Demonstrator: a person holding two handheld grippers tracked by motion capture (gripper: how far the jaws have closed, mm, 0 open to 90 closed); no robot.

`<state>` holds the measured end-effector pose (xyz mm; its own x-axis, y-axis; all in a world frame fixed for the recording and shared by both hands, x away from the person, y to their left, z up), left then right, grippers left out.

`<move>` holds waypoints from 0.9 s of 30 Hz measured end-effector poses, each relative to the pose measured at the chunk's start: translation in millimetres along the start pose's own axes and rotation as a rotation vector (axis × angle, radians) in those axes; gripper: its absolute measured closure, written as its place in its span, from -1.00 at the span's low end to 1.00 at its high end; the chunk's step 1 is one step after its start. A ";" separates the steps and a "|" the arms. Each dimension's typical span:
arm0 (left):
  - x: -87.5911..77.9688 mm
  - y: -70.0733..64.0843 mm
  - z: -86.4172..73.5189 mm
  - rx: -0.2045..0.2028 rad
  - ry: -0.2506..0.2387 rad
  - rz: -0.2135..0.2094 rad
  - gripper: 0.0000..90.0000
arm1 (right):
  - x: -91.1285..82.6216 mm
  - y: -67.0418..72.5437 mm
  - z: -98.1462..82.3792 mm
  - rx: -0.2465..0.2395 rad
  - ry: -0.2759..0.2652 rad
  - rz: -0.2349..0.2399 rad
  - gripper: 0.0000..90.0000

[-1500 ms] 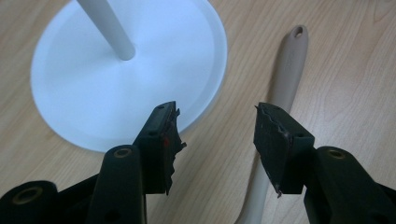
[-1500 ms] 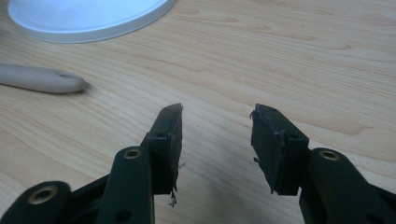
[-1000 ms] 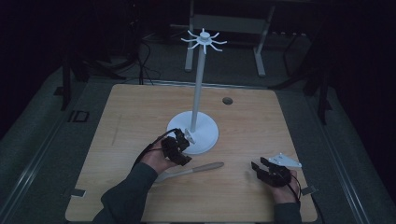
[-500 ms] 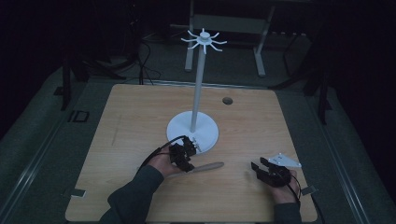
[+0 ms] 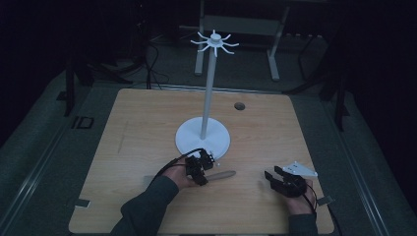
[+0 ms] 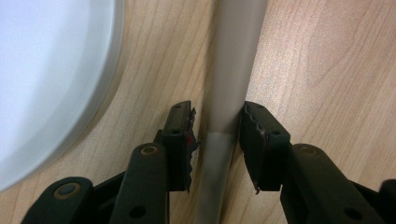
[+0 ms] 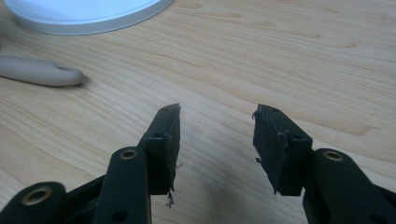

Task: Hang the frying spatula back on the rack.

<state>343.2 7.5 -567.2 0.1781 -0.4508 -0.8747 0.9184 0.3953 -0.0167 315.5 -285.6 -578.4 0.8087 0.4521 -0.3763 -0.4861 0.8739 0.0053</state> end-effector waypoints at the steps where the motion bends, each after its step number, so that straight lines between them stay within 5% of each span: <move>1: 0.0 0.0 0.0 0.000 0.000 0.000 0.46 | 0.0 0.0 0.0 0.000 0.000 0.000 0.13; 27: 2.6 -8.2 6.7 0.048 0.052 -0.003 0.60 | 1.5 2.4 -1.1 -0.011 0.009 0.004 0.11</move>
<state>338.5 -2.3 -566.1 0.1576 -0.4093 -0.8987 0.9352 0.3542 0.0027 315.2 -283.0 -579.9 0.8039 0.4539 -0.3844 -0.4930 0.8700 -0.0035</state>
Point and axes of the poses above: each handheld gripper's, and its own axes: x roughly forward along the jaws, z roughly out of its top, y roughly to its left, the point moved 4 cm from there along x, roughly forward along the jaws, and after that the axes turned 14 degrees about -y, right-handed, at the moved point
